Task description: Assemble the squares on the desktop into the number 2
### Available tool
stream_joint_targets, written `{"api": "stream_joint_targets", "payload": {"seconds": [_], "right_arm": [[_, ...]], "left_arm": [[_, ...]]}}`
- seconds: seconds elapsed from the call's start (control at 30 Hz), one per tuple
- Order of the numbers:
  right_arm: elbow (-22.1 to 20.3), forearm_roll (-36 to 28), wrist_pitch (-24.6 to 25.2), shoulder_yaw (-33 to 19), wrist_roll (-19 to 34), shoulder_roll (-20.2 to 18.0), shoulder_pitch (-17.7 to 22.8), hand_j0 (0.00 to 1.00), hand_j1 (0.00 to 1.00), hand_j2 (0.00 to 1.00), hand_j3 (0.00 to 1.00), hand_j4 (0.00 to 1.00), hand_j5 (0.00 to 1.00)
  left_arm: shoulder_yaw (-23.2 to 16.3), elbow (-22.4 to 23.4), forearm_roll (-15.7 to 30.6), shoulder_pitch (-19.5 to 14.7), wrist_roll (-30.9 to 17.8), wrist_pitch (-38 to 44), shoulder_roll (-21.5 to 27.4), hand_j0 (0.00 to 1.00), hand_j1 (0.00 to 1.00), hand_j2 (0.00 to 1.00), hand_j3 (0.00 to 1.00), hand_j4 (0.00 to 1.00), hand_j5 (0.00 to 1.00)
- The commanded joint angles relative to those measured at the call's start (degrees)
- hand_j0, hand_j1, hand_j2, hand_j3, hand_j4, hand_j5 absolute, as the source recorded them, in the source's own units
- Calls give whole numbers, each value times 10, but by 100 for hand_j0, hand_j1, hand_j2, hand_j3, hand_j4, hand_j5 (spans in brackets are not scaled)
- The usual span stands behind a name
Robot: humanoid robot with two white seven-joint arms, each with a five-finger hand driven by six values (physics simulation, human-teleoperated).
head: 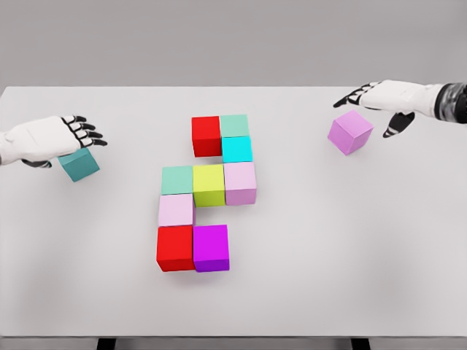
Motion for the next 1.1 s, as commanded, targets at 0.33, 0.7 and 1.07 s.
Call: {"api": "stream_joint_targets", "payload": {"seconds": [0.33, 0.7, 1.07], "right_arm": [[34, 32, 1, 2, 0, 32, -4, 98, 98, 98, 98, 98, 98], [60, 55, 1, 2, 0, 51, -13, 98, 98, 98, 98, 98, 98], [68, 76, 1, 2, 0, 70, -13, 97, 97, 97, 97, 97, 97]], "left_arm": [[-15, 19, 0, -5, 0, 0, -4, 100, 100, 100, 100, 100, 100], [-18, 41, -5, -11, 0, 0, -17, 100, 100, 100, 100, 100, 100], [-18, 43, 3, -18, 1, 0, -29, 100, 100, 100, 100, 100, 100]]}}
